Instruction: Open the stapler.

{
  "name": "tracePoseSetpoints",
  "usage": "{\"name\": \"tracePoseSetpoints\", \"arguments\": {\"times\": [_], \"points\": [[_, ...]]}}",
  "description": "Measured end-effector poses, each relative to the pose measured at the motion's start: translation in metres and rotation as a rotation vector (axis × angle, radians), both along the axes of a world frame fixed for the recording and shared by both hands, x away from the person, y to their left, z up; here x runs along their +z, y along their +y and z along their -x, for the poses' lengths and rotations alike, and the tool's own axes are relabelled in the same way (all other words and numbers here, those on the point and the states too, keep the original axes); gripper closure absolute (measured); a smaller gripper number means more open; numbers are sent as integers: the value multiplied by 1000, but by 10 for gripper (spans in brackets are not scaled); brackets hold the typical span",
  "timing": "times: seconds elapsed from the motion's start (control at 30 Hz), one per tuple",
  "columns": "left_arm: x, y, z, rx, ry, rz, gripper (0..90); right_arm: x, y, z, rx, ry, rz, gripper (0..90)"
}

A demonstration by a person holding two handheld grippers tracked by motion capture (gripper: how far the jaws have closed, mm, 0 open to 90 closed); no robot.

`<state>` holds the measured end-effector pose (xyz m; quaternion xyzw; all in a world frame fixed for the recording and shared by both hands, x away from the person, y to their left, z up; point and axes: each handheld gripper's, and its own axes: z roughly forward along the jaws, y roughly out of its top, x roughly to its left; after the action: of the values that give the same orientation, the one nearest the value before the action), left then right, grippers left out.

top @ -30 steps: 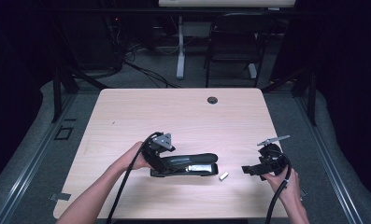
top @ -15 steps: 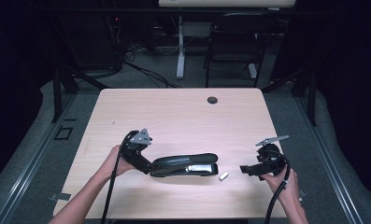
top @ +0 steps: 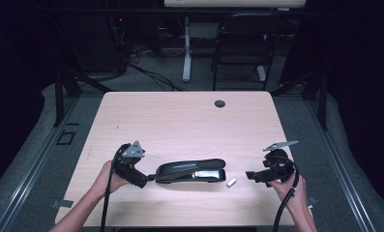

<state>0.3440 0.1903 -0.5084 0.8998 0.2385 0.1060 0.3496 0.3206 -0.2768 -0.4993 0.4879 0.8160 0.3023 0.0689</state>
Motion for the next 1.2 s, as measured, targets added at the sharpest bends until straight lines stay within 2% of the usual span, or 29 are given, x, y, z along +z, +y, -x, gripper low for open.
{"name": "tracePoseSetpoints", "arguments": {"times": [0.07, 0.23, 0.4, 0.63, 0.83, 0.97, 1.0, 1.1, 1.17, 1.2], "points": [[-3, 3, 0, -1, 8, 19, 1, 1, 1, 0, 7, -4, -4, 123], [-13, 7, -1, 5, 12, 6, 2, 2, 6, 0, 18, -22, -13, 126], [-22, 10, 0, 14, 26, 20, 5, 6, 12, 1, 34, -39, -17, 134], [-30, 2, 2, -16, 41, -6, 9, 8, 23, 5, 55, -65, -20, 139], [-36, 0, 2, -28, 63, 6, 4, 9, 33, 8, 89, -73, -11, 138], [-39, -2, 3, -37, 69, -4, 3, 10, 40, 9, 112, -88, -10, 138], [-40, -3, 4, -30, 65, -3, 4, 10, 44, 10, 121, -87, 7, 138], [-40, -4, 4, -36, 66, -1, 7, 10, 46, 10, 122, -84, 1, 143], [-40, -6, 4, -39, 75, 1, 10, 11, 49, 12, 114, -92, -3, 185], [-41, -6, 5, -39, 71, 1, 13, 10, 52, 14, 102, -84, -16, 312]]}}
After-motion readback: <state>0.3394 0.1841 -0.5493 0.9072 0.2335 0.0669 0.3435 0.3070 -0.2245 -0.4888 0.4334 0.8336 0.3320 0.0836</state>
